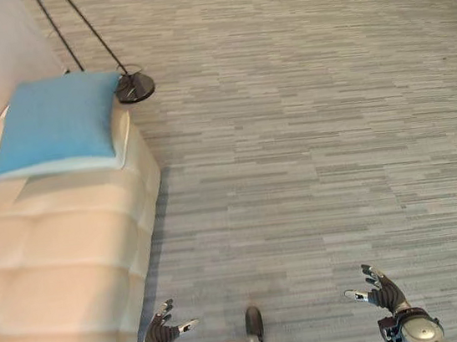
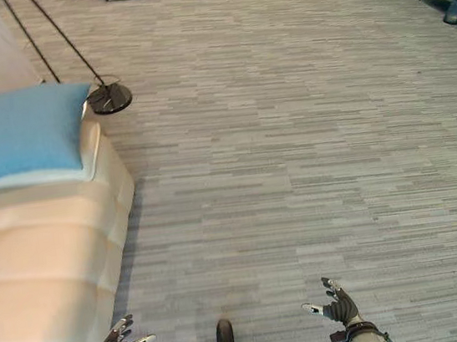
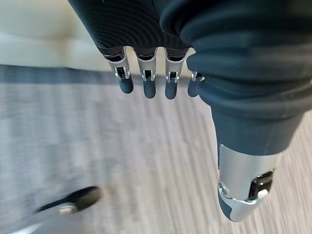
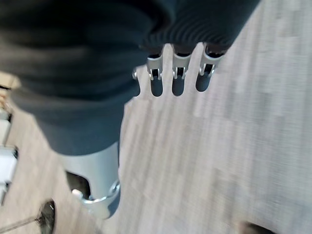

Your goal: Pick up all the scattered cushions and arrange them neatly on the sofa.

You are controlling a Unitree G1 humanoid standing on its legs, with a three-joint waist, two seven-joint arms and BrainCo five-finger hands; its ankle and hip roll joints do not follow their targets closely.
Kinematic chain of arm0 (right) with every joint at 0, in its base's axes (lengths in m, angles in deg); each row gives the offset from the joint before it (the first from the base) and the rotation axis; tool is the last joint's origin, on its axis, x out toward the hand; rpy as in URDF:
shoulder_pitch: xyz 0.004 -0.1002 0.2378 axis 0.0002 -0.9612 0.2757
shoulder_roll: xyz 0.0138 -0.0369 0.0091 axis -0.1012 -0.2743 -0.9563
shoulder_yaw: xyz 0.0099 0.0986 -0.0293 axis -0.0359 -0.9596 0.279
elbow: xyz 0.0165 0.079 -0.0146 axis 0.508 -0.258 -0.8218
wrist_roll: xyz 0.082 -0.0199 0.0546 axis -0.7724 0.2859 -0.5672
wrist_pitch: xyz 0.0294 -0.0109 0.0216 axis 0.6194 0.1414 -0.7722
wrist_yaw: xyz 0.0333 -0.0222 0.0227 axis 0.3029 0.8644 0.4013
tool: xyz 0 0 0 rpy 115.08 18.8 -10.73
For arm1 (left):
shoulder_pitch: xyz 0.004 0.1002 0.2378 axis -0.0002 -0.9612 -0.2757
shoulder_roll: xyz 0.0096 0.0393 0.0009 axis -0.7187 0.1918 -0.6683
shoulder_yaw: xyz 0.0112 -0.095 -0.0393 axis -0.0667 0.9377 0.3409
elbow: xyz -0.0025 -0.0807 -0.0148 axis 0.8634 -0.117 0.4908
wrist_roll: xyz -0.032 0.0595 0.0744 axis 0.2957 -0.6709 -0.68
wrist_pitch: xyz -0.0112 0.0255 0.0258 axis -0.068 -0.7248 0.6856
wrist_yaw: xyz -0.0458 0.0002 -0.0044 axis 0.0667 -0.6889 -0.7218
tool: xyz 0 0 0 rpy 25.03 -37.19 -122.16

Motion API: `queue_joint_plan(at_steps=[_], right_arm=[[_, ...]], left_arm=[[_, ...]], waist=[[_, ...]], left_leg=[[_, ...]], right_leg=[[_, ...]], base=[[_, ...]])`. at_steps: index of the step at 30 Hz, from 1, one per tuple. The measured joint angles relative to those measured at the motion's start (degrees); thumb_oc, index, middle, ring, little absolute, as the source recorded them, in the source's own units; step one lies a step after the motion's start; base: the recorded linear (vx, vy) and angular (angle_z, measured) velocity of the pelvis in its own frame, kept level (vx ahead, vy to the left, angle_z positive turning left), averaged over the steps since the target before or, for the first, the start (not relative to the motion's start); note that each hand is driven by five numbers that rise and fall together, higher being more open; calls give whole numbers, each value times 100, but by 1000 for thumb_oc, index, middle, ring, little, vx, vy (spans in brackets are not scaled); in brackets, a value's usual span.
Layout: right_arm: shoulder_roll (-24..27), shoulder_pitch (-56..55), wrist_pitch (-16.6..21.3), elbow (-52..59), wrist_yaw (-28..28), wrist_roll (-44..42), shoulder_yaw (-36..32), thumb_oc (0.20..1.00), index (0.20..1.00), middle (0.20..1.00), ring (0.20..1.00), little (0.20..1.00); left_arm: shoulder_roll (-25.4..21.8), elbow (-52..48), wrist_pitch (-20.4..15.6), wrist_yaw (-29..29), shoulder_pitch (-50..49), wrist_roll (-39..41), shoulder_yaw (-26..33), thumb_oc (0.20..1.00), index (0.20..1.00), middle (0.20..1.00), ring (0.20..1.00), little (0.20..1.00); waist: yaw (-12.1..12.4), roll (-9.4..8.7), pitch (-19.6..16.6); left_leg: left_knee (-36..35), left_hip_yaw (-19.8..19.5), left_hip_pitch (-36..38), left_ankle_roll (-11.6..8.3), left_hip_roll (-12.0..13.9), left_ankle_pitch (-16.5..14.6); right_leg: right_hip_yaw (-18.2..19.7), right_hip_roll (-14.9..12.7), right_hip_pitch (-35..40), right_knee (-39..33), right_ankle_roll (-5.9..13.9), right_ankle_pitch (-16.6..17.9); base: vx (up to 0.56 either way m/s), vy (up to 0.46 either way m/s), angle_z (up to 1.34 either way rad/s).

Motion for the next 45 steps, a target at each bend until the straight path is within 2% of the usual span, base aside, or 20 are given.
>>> queue_joint_plan(at_steps=[1, 4, 5, 7, 8, 11, 13, 15, 18, 20, 27, 32, 35, 38, 39, 40, 41, 42, 44, 45], right_arm=[[-44, 53, -2, -8, -4, 47, -28, 1000, 1000, 1000, 1000, 1000], [-108, 26, 5, 112, -51, 50, 66, 1000, 1000, 1000, 1000, 1000], [-111, 29, 16, 179, -51, 46, 66, 1000, 1000, 1000, 1000, 1000], [-95, 97, 38, 184, -44, 46, 54, 1000, 1000, 1000, 1000, 1000], [-63, 87, 47, 174, -21, 50, 50, 1000, 1000, 1000, 1000, 1000], [-120, -27, 45, 186, -17, 46, 0, 1000, 1000, 1000, 1000, 1000], [-125, -249, 60, 171, -20, 34, -108, 1000, 1000, 1000, 1000, 1000], [-26, -170, 75, 106, -6, -84, -231, 1000, 1000, 1000, 1000, 1000], [-5, 149, 111, 150, 32, -188, -382, 1000, 1000, 1000, 1000, 1000], [15, 141, 102, 160, 66, -242, -438, 1000, 1000, 1000, 1000, 1000], [44, 387, 62, -193, 226, -243, -390, 1000, 1000, 1000, 1000, 1000], [101, -11, -39, -105, 168, -93, -364, 1000, 1000, 1000, 1000, 1000], [51, -295, -113, -68, 54, 36, -166, 1000, 1000, 1000, 1000, 1000], [-114, -66, -115, 408, -53, 97, 74, 1000, 1000, 1000, 1000, 1000], [-2, 379, -54, 625, -130, 100, 87, 1000, 1000, 1000, 1000, 1000], [21, 347, 23, 763, -123, 96, 140, 1000, 1000, 1000, 1000, 1000], [131, 309, 32, 810, -120, 95, 295, 1000, 1000, 1000, 1000, 1000], [76, 209, 33, 645, -173, 100, 334, 1000, 1000, 1000, 1000, 1000], [47, 69, -25, 603, -162, 100, 327, 1000, 1000, 1000, 1000, 1000], [-39, -360, -188, 241, -167, 103, 308, 1000, 1000, 1000, 1000, 1000]], left_arm=[[63, -56, -25, -4, 229, -1, -92, 1000, 1000, 1000, 1000, 1000], [72, -210, -129, -35, 300, 8, 2, 1000, 1000, 1000, 1000, 1000], [39, -195, -131, -46, 311, 11, 15, 1000, 1000, 1000, 1000, 1000], [-27, -138, -130, -68, 305, 11, 13, 1000, 1000, 1000, 1000, 1000], [21, -18, -135, -79, 354, 5, 67, 1000, 1000, 1000, 1000, 1000], [-9, 117, -84, -90, 268, -10, 111, 1000, 1000, 1000, 1000, 1000], [108, 209, -110, -67, 306, -28, 79, 1000, 1000, 1000, 1000, 1000], [105, 173, -191, -73, 415, 5, 20, 1000, 1000, 1000, 1000, 1000], [92, 308, -100, -71, 307, 18, 74, 1000, 1000, 1000, 1000, 1000], [86, 295, -105, -76, 383, 27, 128, 1000, 1000, 1000, 1000, 1000], [137, 441, -95, -196, 448, 81, 172, 1000, 1000, 1000, 1000, 1000], [186, 604, -47, -256, -46, 225, 551, 1000, 1000, 1000, 1000, 1000], [117, 854, 13, -242, -141, 224, 573, 1000, 1000, 1000, 1000, 1000], [-34, 844, 3, -243, 209, 232, 568, 1000, 1000, 1000, 1000, 1000], [77, 765, -19, -332, 218, 239, 590, 1000, 1000, 1000, 1000, 1000], [126, 736, -49, -312, 222, 240, 605, 1000, 1000, 1000, 1000, 1000], [162, 721, -75, -316, 185, 247, 638, 1000, 1000, 1000, 1000, 1000], [187, 725, -84, -303, 262, 250, 656, 1000, 1000, 1000, 1000, 1000], [235, 697, -84, -303, 246, 248, 668, 1000, 1000, 1000, 1000, 1000], [295, 752, -57, -288, 187, 238, 654, 1000, 1000, 1000, 1000, 1000]], waist=[[-164, 255, 142], [-167, 502, 292], [-242, 479, 353], [-285, 382, 435], [-375, 400, 466], [-466, 179, 634], [-616, 181, 634], [-549, 91, 601], [-448, 172, 588], [-462, 101, 601], [-306, 434, 572], [-102, 443, 365], [-139, 141, -95], [-112, -58, -187], [-90, 380, 71], [-241, 482, 211], [-322, 425, 219], [-477, 338, 321], [-529, 247, 324], [-640, 149, 347]], left_leg=[[-228, -153, 324, -155, 100, 186], [-436, -471, 891, -97, 358, -188], [-557, -490, 1107, -329, 398, -151], [-652, -523, 1266, -400, 353, -211], [-552, -778, 1316, -421, 392, -632], [-404, -1089, 1713, -790, 359, -773], [365, -1340, 1743, -1180, 447, -985], [2662, -889, 588, -1670, 641, -809], [2952, -379, 265, -1587, 1117, -926], [2080, -52, 225, -1582, 1220, -940], [-1195, 279, -247, -1744, 1500, 71], [-240, 538, -404, -1482, 1583, 223], [93, 577, -153, -939, 1104, 167], [-72, 578, 648, -472, 491, -218], [-118, 258, 1120, -232, 668, -972], [-164, -32, 1383, -424, 705, -1000], [-61, -184, 1370, -324, 683, -1275], [-46, -380, 1534, -580, 569, -1257], [-83, -765, 1678, -646, 411, -1341], [-327, -1060, 2308, -813, 412, -1432]], right_leg=[[-429, -425, -385, 261, -365, -271], [-397, -593, -1196, -611, -196, -548], [-481, -707, -1514, -1522, -162, -562], [-588, -879, -1856, -2509, -127, -235], [-569, -867, -1922, -3576, 115, 30], [-54, -781, -1388, -5035, 15, 983], [19, -740, -889, -4869, -245, 1535], [-128, -658, -714, -4776, -951, 1340], [-345, -459, -404, -4961, -1298, 1153], [-581, -465, -144, -5209, -1480, 1180], [-1082, -95, 806, -6009, -959, 883], [-1046, -140, 1528, -5715, -885, 116], [-930, -743, 1252, -4178, -573, -522], [-178, -1711, -688, -418, -298, 167], [-135, -1133, -1638, -185, -574, -354], [-285, -624, -2267, -840, -695, -430], [-277, -501, -2560, -1224, -666, -376], [-318, -354, -2661, -2717, -411, -210], [-224, -308, -2763, -3112, -282, -138], [33, -186, -2480, -4666, -105, 148]], base=[[375, 128, 40], [514, 55, 17], [546, -101, 38], [724, -168, 45], [340, -110, 67], [423, -211, 81], [263, -204, 171], [270, -153, 115], [404, -80, 26], [344, 36, 68], [466, 91, 31], [687, 244, -14], [487, 274, 13], [684, 339, 12], [1247, 253, -13], [613, 7, -21], [984, -41, 94], [530, -88, 104], [500, -105, 123], [512, -202, 171]])
